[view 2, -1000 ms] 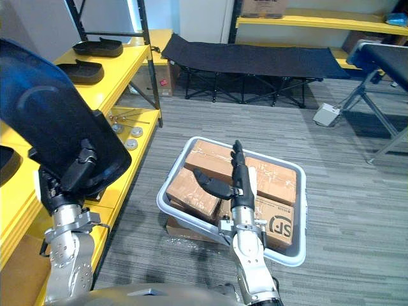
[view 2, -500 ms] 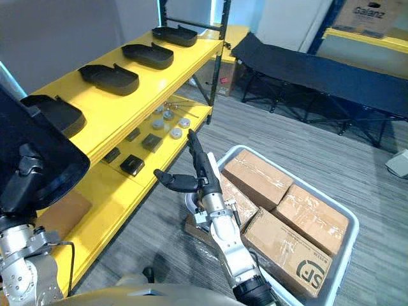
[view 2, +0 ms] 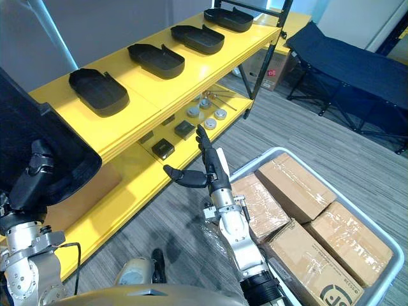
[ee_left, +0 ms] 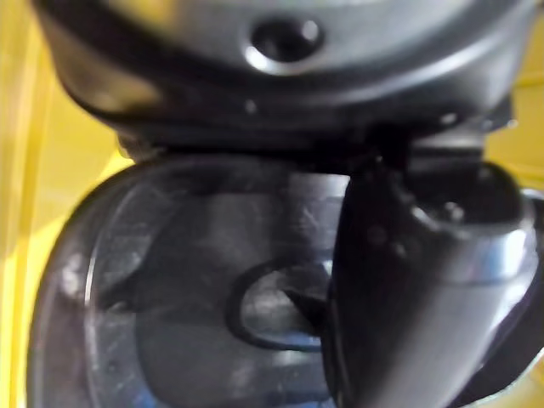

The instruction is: Walk over and take three plastic housings, then place them on the shelf

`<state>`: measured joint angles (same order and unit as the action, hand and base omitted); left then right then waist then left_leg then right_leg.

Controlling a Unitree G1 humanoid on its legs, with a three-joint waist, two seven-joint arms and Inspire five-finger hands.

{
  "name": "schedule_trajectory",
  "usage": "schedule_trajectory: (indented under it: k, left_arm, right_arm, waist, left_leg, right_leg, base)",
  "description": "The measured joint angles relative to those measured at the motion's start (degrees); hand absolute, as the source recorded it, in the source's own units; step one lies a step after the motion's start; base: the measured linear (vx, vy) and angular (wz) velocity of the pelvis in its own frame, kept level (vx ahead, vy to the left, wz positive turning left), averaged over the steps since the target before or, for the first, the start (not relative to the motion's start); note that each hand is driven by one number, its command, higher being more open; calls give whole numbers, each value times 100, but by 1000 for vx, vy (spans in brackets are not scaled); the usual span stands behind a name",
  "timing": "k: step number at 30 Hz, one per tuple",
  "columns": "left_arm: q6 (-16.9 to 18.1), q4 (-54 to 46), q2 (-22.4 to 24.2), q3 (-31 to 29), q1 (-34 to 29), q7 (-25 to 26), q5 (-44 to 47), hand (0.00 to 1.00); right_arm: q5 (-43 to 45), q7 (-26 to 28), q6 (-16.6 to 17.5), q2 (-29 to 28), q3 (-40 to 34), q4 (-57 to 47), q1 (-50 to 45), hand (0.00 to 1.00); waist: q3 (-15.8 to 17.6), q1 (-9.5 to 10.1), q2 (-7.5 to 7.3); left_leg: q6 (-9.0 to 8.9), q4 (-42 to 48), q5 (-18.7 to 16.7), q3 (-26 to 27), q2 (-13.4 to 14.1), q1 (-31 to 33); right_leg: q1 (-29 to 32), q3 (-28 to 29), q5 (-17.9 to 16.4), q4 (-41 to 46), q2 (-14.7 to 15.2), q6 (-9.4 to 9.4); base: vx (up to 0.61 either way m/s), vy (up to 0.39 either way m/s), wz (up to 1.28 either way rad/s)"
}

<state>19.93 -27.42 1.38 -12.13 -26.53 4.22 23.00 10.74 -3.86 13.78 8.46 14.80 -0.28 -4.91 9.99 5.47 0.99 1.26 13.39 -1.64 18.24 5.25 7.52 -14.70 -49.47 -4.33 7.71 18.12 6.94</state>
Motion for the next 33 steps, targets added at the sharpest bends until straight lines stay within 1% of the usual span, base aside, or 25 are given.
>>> schedule_trajectory:
  k: [1, 2, 3, 4, 6, 7, 9, 12, 13, 15, 17, 19, 21, 22, 23, 24, 25, 26, 27, 28, 29, 30, 31, 32, 33]
  left_arm:
    - [0, 31, -86, 101, 74, -197, 68, 0]
    - [3, 97, -193, 202, 182, -429, 158, 0]
    - [8, 120, -248, 247, 241, -526, 201, 0]
    - [59, 202, -346, 343, 402, -784, 257, 0]
    - [124, 237, -427, 499, 468, -970, 349, 0]
    - [126, 238, -435, 556, 465, -1004, 346, 0]
    - [126, 238, -440, 777, 459, -1009, 339, 0]
    - [125, 242, -437, 841, 384, -992, 339, 0]
    - [126, 242, -439, 835, 373, -987, 339, 0]
    - [133, 242, -438, 821, 351, -971, 336, 0]
    - [140, 240, -437, 731, 351, -1003, 335, 0]
    - [142, 240, -425, 542, 353, -1122, 335, 0]
    - [142, 231, -418, 303, 357, -1311, 336, 0]
    - [142, 214, -419, 157, 365, -1429, 342, 0]
    - [144, 216, -404, 65, 385, -1517, 359, 0]
    - [143, 216, -398, 22, 416, -1564, 377, 0]
    - [145, 206, -423, -41, 430, -1653, 384, 0]
    - [147, 199, -449, -84, 433, -1675, 383, 0]
    - [151, 189, -489, -194, 448, -1638, 387, 0]
    - [150, 191, -513, -235, 481, -1505, 392, 0]
    - [149, 192, -523, -251, 495, -1453, 391, 0]
    - [149, 192, -562, -262, 576, -1402, 392, 0]
    - [148, 193, -597, -257, 646, -1390, 393, 0]
    - [149, 201, -681, -217, 868, -1337, 392, 0]
    - [150, 243, -759, -163, 1138, -1284, 391, 0]
  right_arm:
    - [152, 71, 169, -27, -113, -4, -110, 100]
    - [153, 95, 301, -33, -214, -3, -165, 100]
    - [155, 111, 360, -33, -249, -3, -163, 100]
    - [228, 241, 518, -33, -309, -5, -131, 100]
    - [374, 503, 585, -16, -323, -5, -34, 100]
    - [407, 613, 585, -18, -322, -5, -6, 100]
    - [429, 975, 584, 48, -293, -69, 103, 100]
    - [422, 1288, 587, 84, -296, -189, 125, 100]
    - [422, 1328, 588, 82, -304, -196, 125, 100]
    - [434, 1399, 591, 83, -305, -236, 127, 100]
    - [589, 1445, 602, 73, -304, -303, 151, 100]
    - [608, 1402, 669, 47, -302, -304, 219, 100]
    - [571, 1131, 691, -22, -307, -302, 247, 100]
    - [521, 953, 698, -71, -328, -302, 247, 100]
    - [492, 846, 701, -96, -380, -302, 255, 100]
    - [401, 752, 711, -110, -420, -302, 264, 100]
    - [354, 668, 714, -126, -504, -296, 280, 100]
    - [358, 664, 717, -149, -525, -281, 314, 100]
    - [354, 684, 720, -178, -522, -213, 492, 100]
    - [327, 743, 735, -196, -517, -172, 655, 100]
    - [299, 770, 753, -181, -517, -163, 721, 100]
    - [299, 839, 823, -112, -526, -162, 848, 100]
    - [299, 851, 874, -61, -528, -162, 921, 100]
    - [293, 841, 1024, 97, -537, -163, 1093, 100]
    - [293, 839, 1167, 224, -607, -176, 1234, 100]
  waist:
    - [13, -100, -19]
    - [13, -144, -21]
    - [12, -149, -22]
    - [19, -139, -9]
    - [31, -133, 12]
    - [30, -130, 22]
    - [42, -114, 98]
    - [56, -108, 189]
    - [51, -108, 198]
    - [46, -105, 212]
    - [42, -78, 205]
    - [40, -28, 171]
    - [-9, 119, 44]
    - [-78, 160, -71]
    - [-122, 185, -138]
    - [-141, 207, -144]
    - [-201, 209, -146]
    - [-241, 211, -158]
    - [-241, 215, -163]
    - [-222, 215, -122]
    - [-218, 217, -90]
    - [-219, 206, -49]
    - [-205, 189, 1]
    - [-218, 129, 32]
    - [-220, 17, 47]
  left_leg:
    - [-5, -76, 40, -190, -109, 8]
    - [3, -154, 115, -317, -184, 4]
    - [13, -189, 165, -362, -228, 2]
    - [15, -273, 317, -444, -289, 6]
    - [13, -283, 447, -499, -284, 5]
    - [12, -275, 465, -507, -270, -2]
    - [-25, -329, 567, -540, -215, -21]
    - [-74, -574, 735, -548, -173, -111]
    - [-37, -578, 702, -526, -153, -104]
    - [-84, -543, 655, -268, -43, -93]
    - [-52, -426, 607, -254, -50, 5]
    - [-20, -188, 471, -273, -94, 123]
    - [-10, 212, 150, -312, -218, 269]
    - [2, 448, -86, -311, -323, 329]
    - [32, 571, -229, -386, -409, 330]
    - [87, 668, -261, -514, -501, 321]
    - [150, 668, -306, -652, -601, 286]
    - [171, 601, -320, -701, -645, 245]
    - [211, 407, -315, -829, -687, 78]
    - [223, 233, -312, -957, -679, -127]
    - [220, 142, -309, -1014, -668, -263]
    - [211, -54, -308, -1158, -661, -513]
    - [187, -134, -324, -1234, -652, -601]
    - [190, -214, -379, -1432, -627, -677]
    - [162, -225, -399, -1696, -600, -679]
  right_leg:
    - [119, 483, -245, 231, -16, -52]
    - [215, 818, -453, 467, 3, -81]
    - [252, 919, -525, 552, 27, -75]
    - [272, 892, -574, 655, 67, -6]
    - [275, 898, -598, 719, 59, 42]
    - [266, 906, -607, 732, 46, 55]
    - [264, 919, -644, 747, -49, 68]
    - [322, 926, -778, 907, -56, 125]
    - [334, 923, -808, 941, -55, 132]
    - [331, 869, -885, 1005, -19, 192]
    - [319, 779, -907, 1018, 16, 228]
    - [249, 643, -940, 1031, 90, 313]
    - [81, 434, -993, 1048, 244, 474]
    - [-93, 231, -951, 1077, 361, 620]
    - [-127, 231, -902, 1421, 505, 618]
    - [-18, 369, -793, 2009, 748, 498]
    - [265, 659, -457, 2748, 993, 190]
    - [450, 870, -220, 3068, 1091, 111]
    - [779, 1296, -58, 3697, 1191, 93]
    - [1030, 1470, -494, 4086, 1140, -34]
    - [1093, 1504, -629, 4128, 1054, -112]
    - [1236, 1537, -857, 4015, 857, -316]
    - [1346, 1598, -928, 3897, 744, -432]
    - [1706, 1948, -1024, 3543, 448, -563]
    - [2072, 2456, -1011, 3104, 130, -544]
  base:
    - [-111, 15, 83]
    - [-91, -10, 78]
    - [-61, -16, 58]
    - [-47, -21, 34]
    - [-38, -38, 21]
    - [-52, -47, 7]
    - [-100, -54, 2]
    - [-134, -53, 2]
    - [-118, -39, 5]
    - [-68, -23, 13]
    - [-9, 6, 22]
    - [40, 37, 31]
    - [123, 81, 51]
    - [225, 106, 69]
    - [234, 109, 84]
    - [262, 144, 88]
    - [204, 142, 79]
    - [275, 151, 61]
    - [289, 90, 35]
    - [346, 74, 30]
    - [305, 53, 31]
    - [224, 43, 30]
    - [188, 13, 54]
    - [163, -43, 85]
    - [157, -70, 99]
